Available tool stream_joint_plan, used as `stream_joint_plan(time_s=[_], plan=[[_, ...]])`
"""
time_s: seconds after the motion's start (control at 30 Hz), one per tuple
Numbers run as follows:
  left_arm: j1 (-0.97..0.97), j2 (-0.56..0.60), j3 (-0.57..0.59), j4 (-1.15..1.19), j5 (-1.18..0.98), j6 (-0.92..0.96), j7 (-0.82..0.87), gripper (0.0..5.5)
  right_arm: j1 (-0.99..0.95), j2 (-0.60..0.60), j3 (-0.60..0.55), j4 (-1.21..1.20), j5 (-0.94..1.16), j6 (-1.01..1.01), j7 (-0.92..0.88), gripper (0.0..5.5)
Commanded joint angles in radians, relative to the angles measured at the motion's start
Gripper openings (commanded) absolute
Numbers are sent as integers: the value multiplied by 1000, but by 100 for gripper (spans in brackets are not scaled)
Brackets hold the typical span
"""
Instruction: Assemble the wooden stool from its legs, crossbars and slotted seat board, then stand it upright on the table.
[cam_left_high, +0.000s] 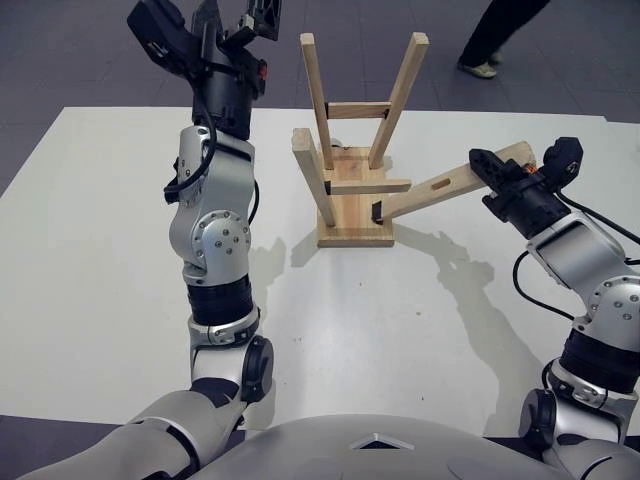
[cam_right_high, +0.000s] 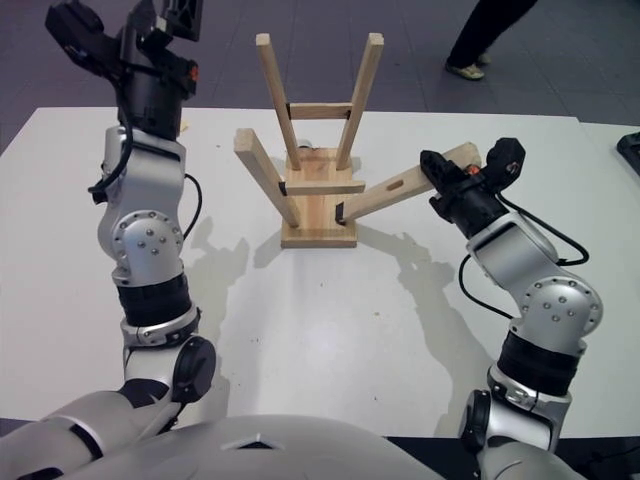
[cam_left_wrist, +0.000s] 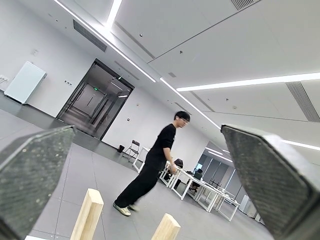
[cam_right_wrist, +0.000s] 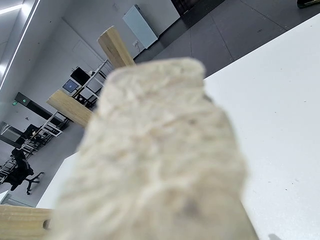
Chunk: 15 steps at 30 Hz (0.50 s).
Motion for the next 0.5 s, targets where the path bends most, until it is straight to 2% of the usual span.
stream_joint_plan(time_s=[0.03, 0.5], plan=[[13, -6, -8, -9, 10, 3, 6, 540, -15, -17, -2, -18, 50, -7, -46, 100], [30, -24, -10, -19, 22, -6, 13, 540, -6, -73, 19, 29, 114, 1, -105, 100]])
